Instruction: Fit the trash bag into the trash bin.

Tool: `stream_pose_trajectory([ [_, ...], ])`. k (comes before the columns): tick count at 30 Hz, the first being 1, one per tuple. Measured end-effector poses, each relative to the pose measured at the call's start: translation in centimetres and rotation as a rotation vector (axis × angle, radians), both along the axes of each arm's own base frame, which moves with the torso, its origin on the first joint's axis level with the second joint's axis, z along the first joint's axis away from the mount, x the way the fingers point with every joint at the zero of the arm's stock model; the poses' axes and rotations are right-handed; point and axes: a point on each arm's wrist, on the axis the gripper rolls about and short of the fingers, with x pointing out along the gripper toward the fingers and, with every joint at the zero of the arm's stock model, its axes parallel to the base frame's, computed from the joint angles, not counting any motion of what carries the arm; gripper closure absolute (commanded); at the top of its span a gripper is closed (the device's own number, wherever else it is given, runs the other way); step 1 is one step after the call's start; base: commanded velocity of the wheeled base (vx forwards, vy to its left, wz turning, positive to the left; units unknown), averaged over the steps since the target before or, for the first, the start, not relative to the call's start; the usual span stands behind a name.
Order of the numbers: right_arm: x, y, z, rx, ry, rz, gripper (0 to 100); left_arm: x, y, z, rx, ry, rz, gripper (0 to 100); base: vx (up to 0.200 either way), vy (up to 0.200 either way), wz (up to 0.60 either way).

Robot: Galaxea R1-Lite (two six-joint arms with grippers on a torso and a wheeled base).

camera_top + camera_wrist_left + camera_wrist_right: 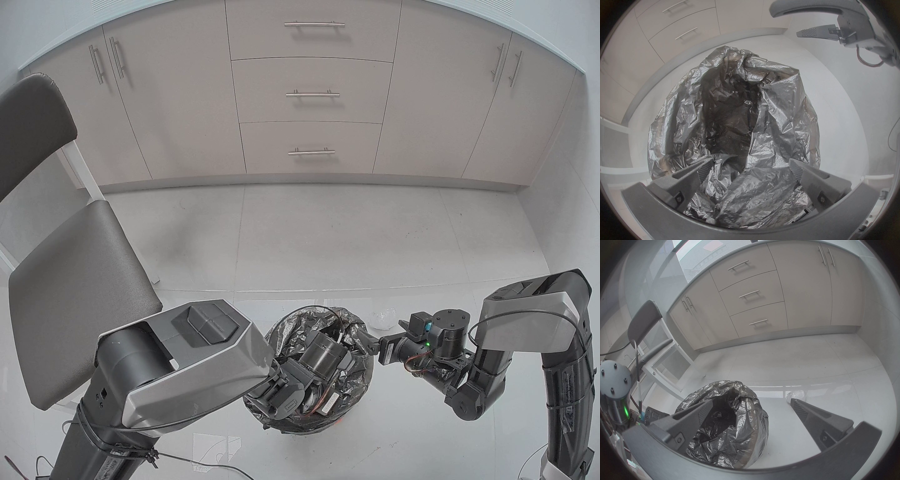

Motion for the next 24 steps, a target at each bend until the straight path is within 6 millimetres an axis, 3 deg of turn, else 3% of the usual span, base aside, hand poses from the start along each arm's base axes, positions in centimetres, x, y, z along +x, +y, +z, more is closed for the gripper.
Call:
stream_pose_trajectory([
  [11, 0.0, 0.0, 0.1, 0.001, -0.001, 0.001, 0, 0.8, -1.5, 0.3, 0.008, 0.05, -0.024, 0, 0.0, 0.0, 0.0],
  [24, -0.1, 0.1, 0.0, -0.001, 0.002, 0.005, 0, 0.8, -1.6, 0.7, -0.027, 0.056, 0.019, 0, 0.0, 0.0, 0.0],
])
